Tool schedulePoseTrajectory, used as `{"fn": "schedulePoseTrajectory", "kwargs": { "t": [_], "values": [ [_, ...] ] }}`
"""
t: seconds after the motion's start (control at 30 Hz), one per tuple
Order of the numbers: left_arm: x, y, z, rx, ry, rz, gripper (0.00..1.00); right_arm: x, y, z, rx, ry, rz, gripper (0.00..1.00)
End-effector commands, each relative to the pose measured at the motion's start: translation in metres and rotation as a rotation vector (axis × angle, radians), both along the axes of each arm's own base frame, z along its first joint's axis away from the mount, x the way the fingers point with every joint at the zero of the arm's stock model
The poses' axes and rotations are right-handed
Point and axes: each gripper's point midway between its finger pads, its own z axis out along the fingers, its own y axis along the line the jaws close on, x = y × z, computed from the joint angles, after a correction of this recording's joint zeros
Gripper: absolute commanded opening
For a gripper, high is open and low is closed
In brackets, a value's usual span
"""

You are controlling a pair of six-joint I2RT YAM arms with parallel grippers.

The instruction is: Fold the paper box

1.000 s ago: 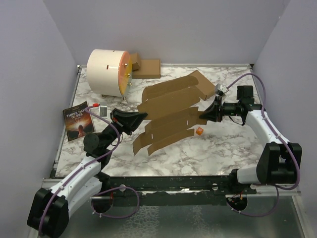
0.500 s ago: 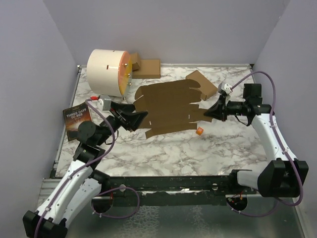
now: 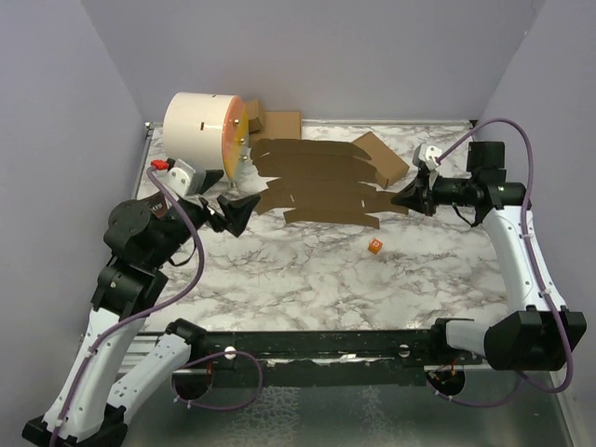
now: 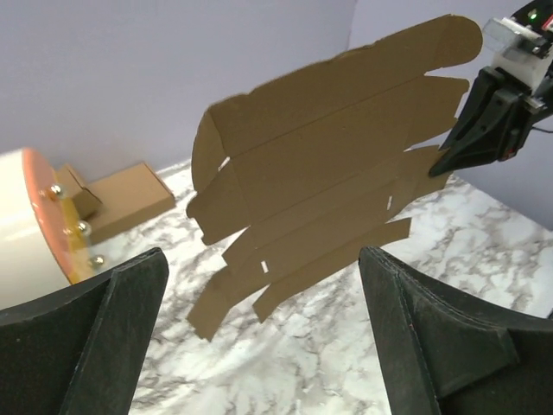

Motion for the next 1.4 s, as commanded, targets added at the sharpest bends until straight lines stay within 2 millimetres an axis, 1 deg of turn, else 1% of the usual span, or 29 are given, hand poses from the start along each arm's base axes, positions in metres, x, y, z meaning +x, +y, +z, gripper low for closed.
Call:
{"fn": "schedulePoseTrajectory", "kwargs": {
  "t": [0.0, 0.07, 0.13, 0.23, 0.3, 0.33, 0.37, 0.5, 0.57, 0.67, 0.77, 0.8, 0.83, 1.0, 1.1, 1.23, 1.37],
  "values": [
    [0.004, 0.000, 0.019, 0.182, -0.121, -0.031, 0.99, 0.004, -0.010, 0.014, -0.074, -0.062, -0.017, 0.01],
    [0.004, -0.004, 0.032, 0.234, -0.212, -0.064, 0.99, 0.006, -0.011, 0.020, -0.082, -0.078, -0.018, 0.01],
    [0.003, -0.013, 0.038, 0.279, -0.257, -0.127, 0.99, 0.007, -0.011, 0.024, -0.088, -0.083, -0.017, 0.01],
    [0.007, -0.028, 0.040, 0.333, -0.247, -0.223, 0.99, 0.009, -0.012, 0.028, -0.097, -0.085, -0.018, 0.01],
    [0.011, -0.038, 0.037, 0.356, -0.234, -0.285, 0.99, 0.011, -0.013, 0.029, -0.103, -0.087, -0.021, 0.01],
    [0.010, -0.041, 0.043, 0.359, -0.244, -0.306, 0.99, 0.011, -0.014, 0.029, -0.107, -0.089, -0.022, 0.01],
    [0.013, -0.043, 0.044, 0.366, -0.239, -0.325, 0.99, 0.012, -0.014, 0.029, -0.111, -0.090, -0.022, 0.01],
    [0.025, -0.043, 0.052, 0.357, -0.219, -0.362, 0.99, 0.014, -0.016, 0.025, -0.128, -0.080, -0.025, 0.01],
    [0.033, -0.036, 0.055, 0.336, -0.202, -0.383, 0.99, 0.015, -0.017, 0.023, -0.134, -0.075, -0.025, 0.01],
    [0.033, -0.034, 0.051, 0.283, -0.157, -0.472, 0.97, 0.016, -0.017, 0.022, -0.137, -0.068, -0.021, 0.01],
    [0.022, -0.039, 0.046, 0.222, -0.126, -0.574, 0.97, 0.017, -0.017, 0.022, -0.133, -0.049, -0.016, 0.01],
    [0.018, -0.039, 0.044, 0.207, -0.122, -0.587, 0.97, 0.017, -0.016, 0.023, -0.128, -0.042, -0.013, 0.01],
    [0.016, -0.041, 0.038, 0.189, -0.108, -0.599, 0.98, 0.018, -0.016, 0.023, -0.124, -0.033, -0.011, 0.01],
    [0.001, -0.043, 0.028, 0.130, -0.090, -0.628, 0.99, 0.021, -0.014, 0.022, -0.111, 0.002, -0.005, 0.01],
    [0.003, -0.045, 0.021, 0.100, -0.056, -0.651, 0.99, 0.022, -0.013, 0.022, -0.105, 0.005, -0.002, 0.01],
    [0.010, -0.050, 0.008, 0.068, 0.039, -0.700, 0.99, 0.022, -0.013, 0.022, -0.103, 0.011, -0.002, 0.01],
    [0.006, -0.051, 0.014, 0.054, 0.025, -0.724, 0.97, 0.022, -0.015, 0.019, -0.114, 0.015, -0.007, 0.01]
  ]
}}
